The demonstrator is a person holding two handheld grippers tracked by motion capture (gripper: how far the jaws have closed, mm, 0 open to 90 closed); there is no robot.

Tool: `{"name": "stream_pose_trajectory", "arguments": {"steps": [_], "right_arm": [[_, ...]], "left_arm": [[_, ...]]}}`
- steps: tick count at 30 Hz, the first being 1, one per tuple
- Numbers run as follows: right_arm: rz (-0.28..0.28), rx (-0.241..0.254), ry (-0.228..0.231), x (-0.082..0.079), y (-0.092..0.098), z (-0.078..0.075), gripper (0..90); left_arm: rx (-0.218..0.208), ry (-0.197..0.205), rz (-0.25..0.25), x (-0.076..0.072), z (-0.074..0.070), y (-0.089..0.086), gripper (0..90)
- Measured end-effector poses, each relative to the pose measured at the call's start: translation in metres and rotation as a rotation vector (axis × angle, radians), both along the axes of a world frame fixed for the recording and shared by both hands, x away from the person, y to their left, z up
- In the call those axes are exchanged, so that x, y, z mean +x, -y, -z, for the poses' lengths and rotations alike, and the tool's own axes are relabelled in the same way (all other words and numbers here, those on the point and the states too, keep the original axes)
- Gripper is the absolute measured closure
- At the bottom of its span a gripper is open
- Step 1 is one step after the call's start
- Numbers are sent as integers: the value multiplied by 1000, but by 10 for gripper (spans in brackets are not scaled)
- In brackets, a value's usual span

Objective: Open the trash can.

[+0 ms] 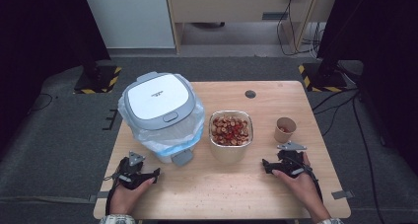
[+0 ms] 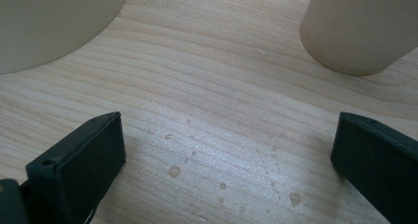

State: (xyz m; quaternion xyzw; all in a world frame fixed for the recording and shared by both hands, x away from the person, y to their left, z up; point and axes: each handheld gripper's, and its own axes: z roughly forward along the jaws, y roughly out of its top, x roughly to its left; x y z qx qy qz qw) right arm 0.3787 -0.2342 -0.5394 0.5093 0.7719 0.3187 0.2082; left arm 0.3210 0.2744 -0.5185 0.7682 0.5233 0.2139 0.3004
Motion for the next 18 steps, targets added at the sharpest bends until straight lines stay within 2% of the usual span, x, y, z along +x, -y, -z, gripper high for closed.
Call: {"name": "stream_pose_trajectory", "arguments": {"steps": [4,8,14,15,16,18], "right_arm": [[-2,-2,1,0,0,0,6],[-2,-1,0,0,0,0,6],[-2,-2,1,0,0,0,6],[-2,-1,0,0,0,0,6],[-2,-1,0,0,0,0,6],[-2,-2,1,0,0,0,6]], "left_arm": [[-7,22,-6,-7,-6,0,180],[-28,63,-14,-18,-15,0,204],[-61,120,10,-29,-27,5,366],[-64,125,15,-29,-28,6,437],[-65,129,22,-30,-29,8,437],[-75,138,32,-31,-31,10,506]]}}
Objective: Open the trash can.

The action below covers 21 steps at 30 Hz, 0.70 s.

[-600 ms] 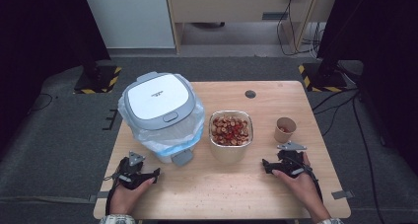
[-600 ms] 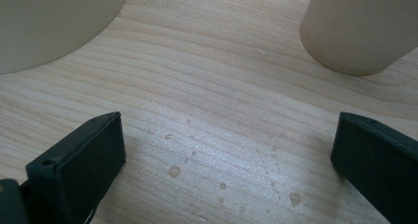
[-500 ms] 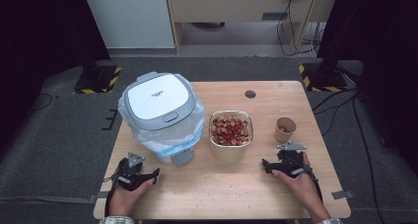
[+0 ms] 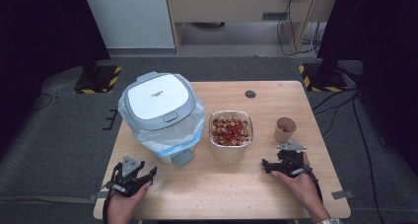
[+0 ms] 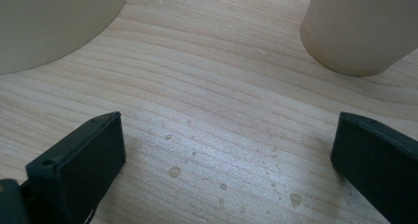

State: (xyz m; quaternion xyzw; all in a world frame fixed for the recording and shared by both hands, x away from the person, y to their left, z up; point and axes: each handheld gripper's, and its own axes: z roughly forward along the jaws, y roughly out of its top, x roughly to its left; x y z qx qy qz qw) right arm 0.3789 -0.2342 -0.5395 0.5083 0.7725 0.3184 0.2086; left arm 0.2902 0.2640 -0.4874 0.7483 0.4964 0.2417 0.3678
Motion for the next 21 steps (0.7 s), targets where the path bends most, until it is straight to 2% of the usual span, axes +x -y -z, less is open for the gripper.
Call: {"name": "stream_pose_trajectory", "arguments": {"steps": [2,3,4,7,9,12,13,18,20,21], "right_arm": [[0,0,0,0,0,0,6],[0,0,-1,0,0,0,6],[0,0,-1,0,0,0,6],[0,0,0,0,0,0,6],[0,1,-1,0,0,0,6],[0,0,0,0,0,0,6],[0,0,0,0,0,0,6],[0,0,0,0,0,0,6],[0,1,-1,0,0,0,6],[0,1,-1,0,0,0,6]], "left_arm": [[-5,6,10,0,-1,3,606],[10,0,17,0,-2,5,639],[19,3,24,0,-2,7,639],[26,16,68,0,-4,18,741],[33,17,82,1,-4,21,759],[26,14,118,3,-4,29,831],[36,11,132,4,-4,31,868],[40,12,167,9,-4,41,898],[21,19,171,11,-3,45,899],[47,17,188,13,-2,51,899]]}}
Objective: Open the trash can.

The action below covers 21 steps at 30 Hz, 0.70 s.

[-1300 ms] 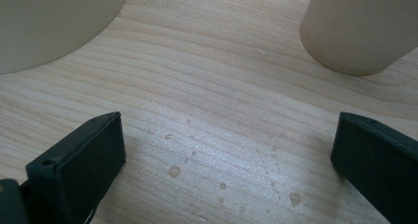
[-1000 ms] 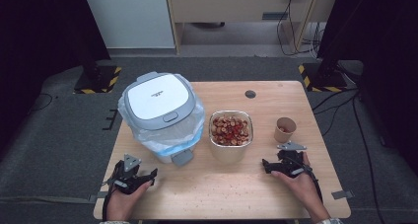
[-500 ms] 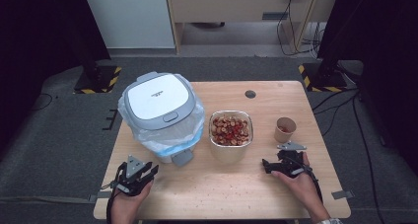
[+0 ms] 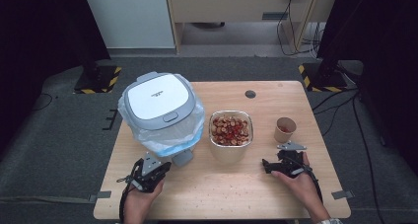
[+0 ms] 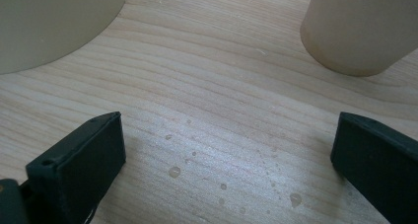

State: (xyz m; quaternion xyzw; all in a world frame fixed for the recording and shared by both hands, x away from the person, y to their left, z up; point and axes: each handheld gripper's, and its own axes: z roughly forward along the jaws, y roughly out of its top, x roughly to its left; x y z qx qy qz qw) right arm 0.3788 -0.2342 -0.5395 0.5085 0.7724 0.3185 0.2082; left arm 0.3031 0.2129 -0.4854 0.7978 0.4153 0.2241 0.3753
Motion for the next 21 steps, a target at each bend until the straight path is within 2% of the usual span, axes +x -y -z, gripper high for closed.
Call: {"name": "stream_pose_trajectory", "arguments": {"steps": [5,6,7,8,9,12,13,14,15,16,18,21], "right_arm": [[0,0,0,0,0,0,6],[0,0,0,0,0,0,6],[0,0,0,0,0,0,6],[0,0,0,0,0,0,6],[0,0,0,0,0,0,6],[0,0,1,0,0,0,6],[0,0,1,0,0,0,6],[0,0,0,0,0,0,6],[0,-1,1,0,0,0,6],[0,0,0,0,0,0,6],[0,0,0,0,0,0,6],[0,0,0,0,0,0,6]], "left_arm": [[11,15,15,6,1,10,899],[8,10,11,7,2,13,900],[21,15,-3,8,3,16,900],[33,12,15,10,4,19,900],[43,14,55,13,6,22,900],[75,27,69,19,7,28,900],[78,29,67,22,8,30,900],[58,15,41,22,11,33,900],[65,12,24,24,13,36,900],[48,-5,26,25,15,39,900],[77,4,32,29,18,43,900],[78,10,22,33,20,45,900]]}}
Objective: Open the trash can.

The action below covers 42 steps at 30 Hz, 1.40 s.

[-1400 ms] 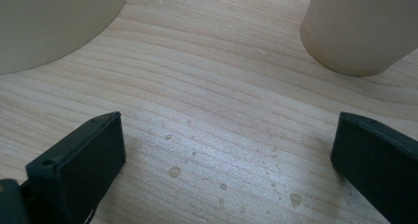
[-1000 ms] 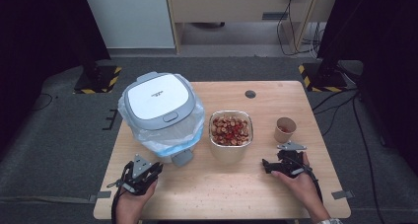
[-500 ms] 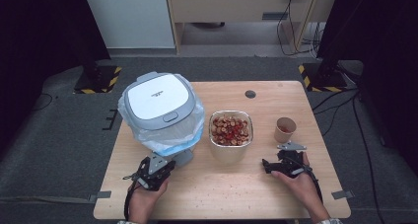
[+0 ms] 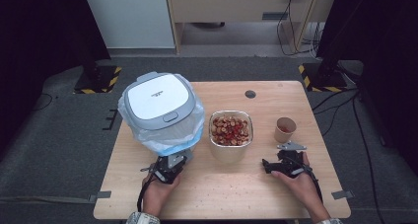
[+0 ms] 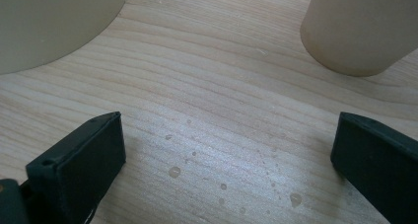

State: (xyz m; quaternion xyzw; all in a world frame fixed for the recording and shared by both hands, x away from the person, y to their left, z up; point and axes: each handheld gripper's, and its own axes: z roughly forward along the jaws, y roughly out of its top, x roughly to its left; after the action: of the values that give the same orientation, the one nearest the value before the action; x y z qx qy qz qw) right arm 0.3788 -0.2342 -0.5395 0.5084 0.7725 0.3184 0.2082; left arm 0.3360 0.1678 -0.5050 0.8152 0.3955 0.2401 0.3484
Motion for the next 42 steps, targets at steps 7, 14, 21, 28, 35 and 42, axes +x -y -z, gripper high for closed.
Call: {"name": "stream_pose_trajectory", "arguments": {"steps": [7,14,21,28,35,42], "right_arm": [[0,0,0,0,0,0,6],[1,1,0,0,0,0,6],[4,2,0,0,0,0,6],[1,0,-1,0,0,0,6],[1,1,-1,0,0,0,6],[1,3,-2,0,0,0,6]], "left_arm": [[-6,8,-25,4,4,-1,900],[50,34,-11,3,7,0,900],[54,28,-14,3,9,1,900],[77,13,-2,5,14,2,900],[46,-10,-13,7,16,-1,900],[42,-15,-16,7,16,-1,900]]}}
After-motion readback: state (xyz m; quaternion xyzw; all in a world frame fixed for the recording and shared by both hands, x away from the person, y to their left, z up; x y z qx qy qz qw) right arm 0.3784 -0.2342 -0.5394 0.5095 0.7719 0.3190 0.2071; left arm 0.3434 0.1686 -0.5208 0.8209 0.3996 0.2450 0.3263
